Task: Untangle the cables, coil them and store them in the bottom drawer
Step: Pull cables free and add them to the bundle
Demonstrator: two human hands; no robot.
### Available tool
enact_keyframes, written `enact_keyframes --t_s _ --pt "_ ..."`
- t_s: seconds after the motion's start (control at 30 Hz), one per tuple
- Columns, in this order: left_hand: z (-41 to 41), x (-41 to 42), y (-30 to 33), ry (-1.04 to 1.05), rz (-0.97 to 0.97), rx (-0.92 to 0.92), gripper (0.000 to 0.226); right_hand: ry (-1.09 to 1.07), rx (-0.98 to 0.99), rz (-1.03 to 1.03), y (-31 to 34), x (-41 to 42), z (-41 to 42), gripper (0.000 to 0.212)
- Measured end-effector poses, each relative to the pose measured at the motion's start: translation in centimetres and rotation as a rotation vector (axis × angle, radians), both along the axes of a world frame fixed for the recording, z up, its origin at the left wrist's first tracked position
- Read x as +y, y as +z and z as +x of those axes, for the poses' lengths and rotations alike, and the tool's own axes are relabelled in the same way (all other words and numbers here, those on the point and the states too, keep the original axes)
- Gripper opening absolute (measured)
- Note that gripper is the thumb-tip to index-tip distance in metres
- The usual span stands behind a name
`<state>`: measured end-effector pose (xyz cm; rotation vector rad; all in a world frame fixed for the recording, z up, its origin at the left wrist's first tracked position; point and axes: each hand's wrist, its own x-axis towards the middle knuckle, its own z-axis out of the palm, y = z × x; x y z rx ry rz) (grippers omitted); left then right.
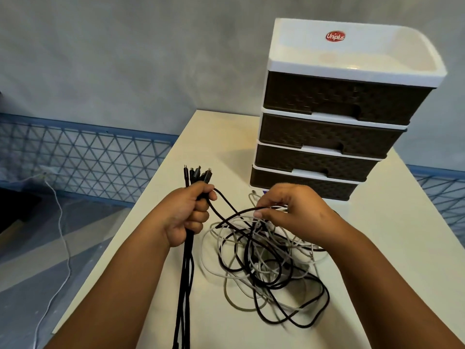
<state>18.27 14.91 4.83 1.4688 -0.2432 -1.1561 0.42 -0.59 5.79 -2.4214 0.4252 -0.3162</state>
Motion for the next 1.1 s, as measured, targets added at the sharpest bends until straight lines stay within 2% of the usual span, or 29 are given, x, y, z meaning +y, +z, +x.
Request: enact_keyframes --t_s 0.1,0.23,0.37,0.47,0.53,0.67,0.73,0.8,0.93,0.97,1.0,1.03,1.1 --pt "0.2 0.2 0.2 -0.034 -0.006 -0.005 0.026 -0.026 0.155 0.132 0.3 1.0 1.0 0.020" --pt "0.2 0.6 0.4 -0.079 -0.012 -0.033 0.026 -0.035 0.219 0.217 -1.0 3.1 3.3 0.025" --pt "0.3 1.2 0.7 -0.145 -0.029 -0.074 0.028 -0.113 0.187 0.570 -2.9 4.6 4.9 0.022" --pt "0.4 1.6 1.1 -0.228 -0.047 -0.071 0.030 -0.183 0.136 0.540 -3.3 5.1 6.0 0.026" --pt "0.4 1.9 1.3 -0.283 -0.059 -0.049 0.034 -0.244 0.113 0.525 -3.2 5.3 6.6 0.039" --pt "0.7 2.2 1.0 -0.242 -0.061 -0.080 0.035 -0.215 0.018 0.578 -3.0 5.1 7.1 0.047" --pt "0.9 2.2 0.6 -0.194 -0.034 -0.173 0.028 -0.220 0.000 0.579 -2.5 5.1 6.7 0.035" --pt "1.0 2.1 0.1 -0.172 -0.005 -0.226 0.027 -0.207 -0.058 0.665 -2.3 4.8 6.3 0.025" --pt "0.6 1.8 -0.9 -0.168 0.027 -0.255 0.024 -0.172 -0.054 1.014 -2.0 4.9 5.6 0.038" --pt "0.5 1.7 -1.0 -0.183 0.027 -0.259 0.014 -0.155 -0.019 1.057 -1.8 4.9 5.2 0.040" --pt "0.4 1.6 -0.9 -0.196 0.023 -0.252 0.004 -0.123 0.019 1.070 -1.6 4.9 4.9 0.042" --pt "0.3 1.6 -1.0 -0.201 0.030 -0.253 0.011 -0.081 0.047 1.057 -1.4 4.8 4.3 0.043" --pt "0.2 1.3 -1.1 -0.196 0.034 -0.244 0.003 -0.048 0.022 0.993 -0.7 4.3 3.4 0.043"
